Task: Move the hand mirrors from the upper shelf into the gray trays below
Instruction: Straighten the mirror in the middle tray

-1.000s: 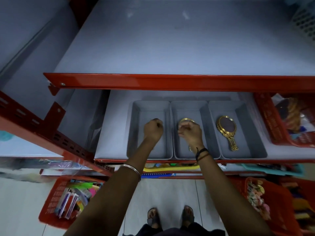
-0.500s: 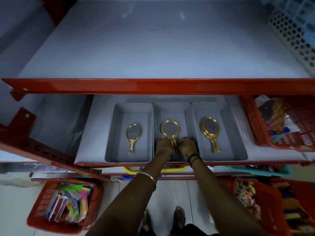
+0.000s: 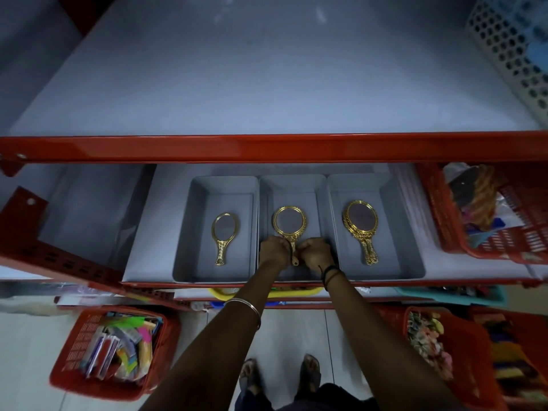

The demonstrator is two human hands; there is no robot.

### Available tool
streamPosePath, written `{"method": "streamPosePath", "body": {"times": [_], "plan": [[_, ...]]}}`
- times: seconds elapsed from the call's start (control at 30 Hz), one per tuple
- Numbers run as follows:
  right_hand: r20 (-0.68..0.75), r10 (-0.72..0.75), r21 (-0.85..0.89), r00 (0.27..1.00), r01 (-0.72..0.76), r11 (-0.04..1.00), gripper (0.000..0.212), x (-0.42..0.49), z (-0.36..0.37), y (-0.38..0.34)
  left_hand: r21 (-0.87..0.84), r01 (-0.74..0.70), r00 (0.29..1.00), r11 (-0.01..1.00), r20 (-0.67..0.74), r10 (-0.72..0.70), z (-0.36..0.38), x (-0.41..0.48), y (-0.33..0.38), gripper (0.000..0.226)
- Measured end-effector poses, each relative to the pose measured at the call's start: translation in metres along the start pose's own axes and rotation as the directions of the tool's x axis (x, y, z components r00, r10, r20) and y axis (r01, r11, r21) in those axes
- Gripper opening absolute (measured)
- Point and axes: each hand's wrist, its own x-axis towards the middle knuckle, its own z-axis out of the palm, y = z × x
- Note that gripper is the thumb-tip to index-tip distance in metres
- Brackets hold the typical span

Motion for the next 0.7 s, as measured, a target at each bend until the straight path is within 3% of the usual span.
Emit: {"method": "streamPosePath", "body": {"times": [0.37, 0.7], "plan": [[-0.083, -0.044, 0.058, 0.996, 0.049, 0.997, 0.022, -0.003, 0.006, -0.001, 0.009, -0.056, 0.997, 0.998, -0.043, 0.057, 0.011, 0.009, -0.006, 0.021], [-0.124, -0.021, 0.147, 0.992, 0.039, 0.988, 0.02, -0.005, 0.008, -0.002, 0.159, -0.145, 0.983, 0.977, -0.086, 0.16, 0.01, 0.008, -0.004, 0.025]]}}
